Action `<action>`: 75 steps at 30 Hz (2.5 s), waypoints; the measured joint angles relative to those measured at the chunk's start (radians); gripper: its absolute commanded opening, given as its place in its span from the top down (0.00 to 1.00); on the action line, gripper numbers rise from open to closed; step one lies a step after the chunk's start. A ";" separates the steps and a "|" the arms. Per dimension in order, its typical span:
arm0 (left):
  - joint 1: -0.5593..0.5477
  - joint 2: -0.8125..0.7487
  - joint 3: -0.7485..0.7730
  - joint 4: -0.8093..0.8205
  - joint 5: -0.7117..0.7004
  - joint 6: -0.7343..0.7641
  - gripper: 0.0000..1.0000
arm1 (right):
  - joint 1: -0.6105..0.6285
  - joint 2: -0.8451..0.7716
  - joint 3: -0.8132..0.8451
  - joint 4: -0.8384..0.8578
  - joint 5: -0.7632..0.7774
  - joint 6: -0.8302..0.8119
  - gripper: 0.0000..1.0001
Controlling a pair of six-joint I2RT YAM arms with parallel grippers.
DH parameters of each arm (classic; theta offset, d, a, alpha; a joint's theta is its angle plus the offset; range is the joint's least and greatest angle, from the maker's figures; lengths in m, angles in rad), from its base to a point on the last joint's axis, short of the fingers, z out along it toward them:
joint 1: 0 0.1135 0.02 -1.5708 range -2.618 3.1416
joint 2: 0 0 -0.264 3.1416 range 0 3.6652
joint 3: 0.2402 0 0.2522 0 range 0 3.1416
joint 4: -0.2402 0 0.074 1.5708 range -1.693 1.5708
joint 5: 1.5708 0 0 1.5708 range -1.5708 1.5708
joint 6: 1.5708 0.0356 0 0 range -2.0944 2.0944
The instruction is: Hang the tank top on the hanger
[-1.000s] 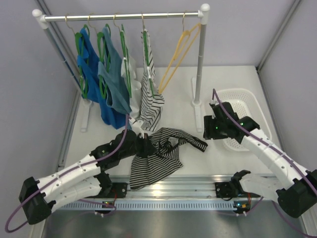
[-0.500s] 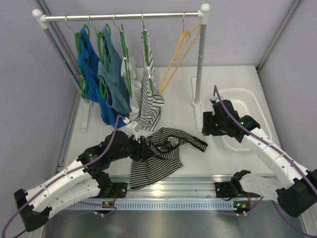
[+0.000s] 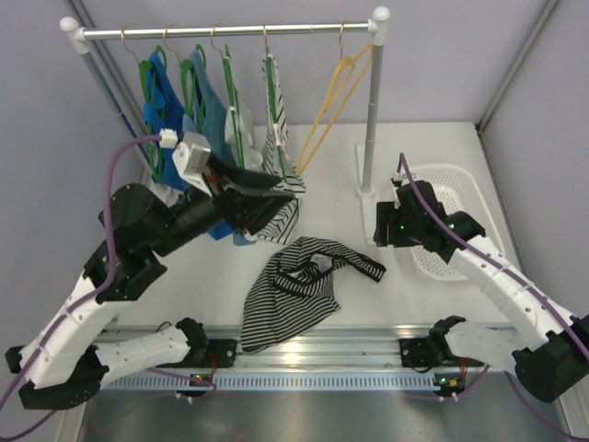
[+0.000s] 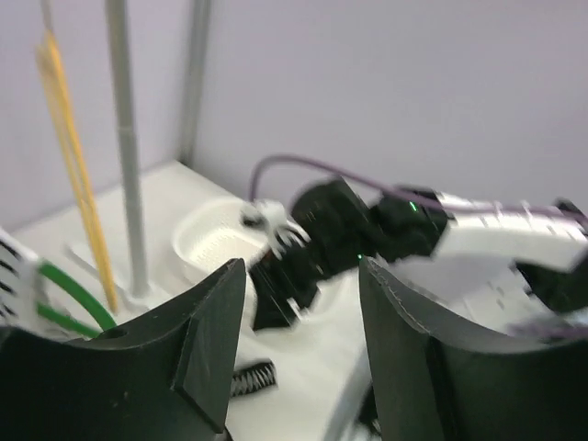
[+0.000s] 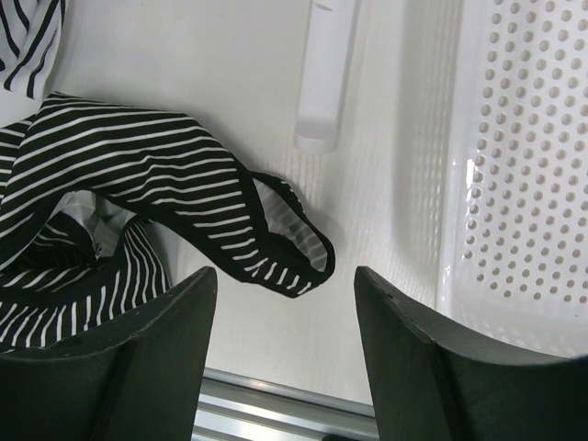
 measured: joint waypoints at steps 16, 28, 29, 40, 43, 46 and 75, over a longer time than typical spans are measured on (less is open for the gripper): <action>0.093 0.852 0.804 -0.110 -0.406 0.348 0.36 | -0.010 -0.042 0.011 -0.008 -0.010 -0.009 0.38; 0.137 0.885 0.805 -0.217 -0.372 0.385 0.40 | -0.010 -0.074 0.013 -0.011 -0.013 -0.015 0.38; 0.137 0.885 0.805 -0.220 -0.368 0.388 0.40 | -0.011 -0.075 0.013 -0.011 -0.014 -0.015 0.37; 0.137 0.890 0.744 -0.235 -0.364 0.400 0.60 | -0.011 -0.082 0.011 -0.011 -0.021 -0.017 0.37; 0.137 0.890 0.740 -0.243 -0.368 0.400 0.79 | -0.011 -0.082 0.011 -0.011 -0.024 -0.018 0.37; 0.137 0.890 0.740 -0.242 -0.380 0.401 1.00 | -0.011 -0.084 0.011 -0.011 -0.024 -0.019 0.37; 0.135 0.749 0.629 -0.156 -0.443 0.315 1.00 | -0.011 -0.095 0.005 -0.007 -0.031 -0.035 0.37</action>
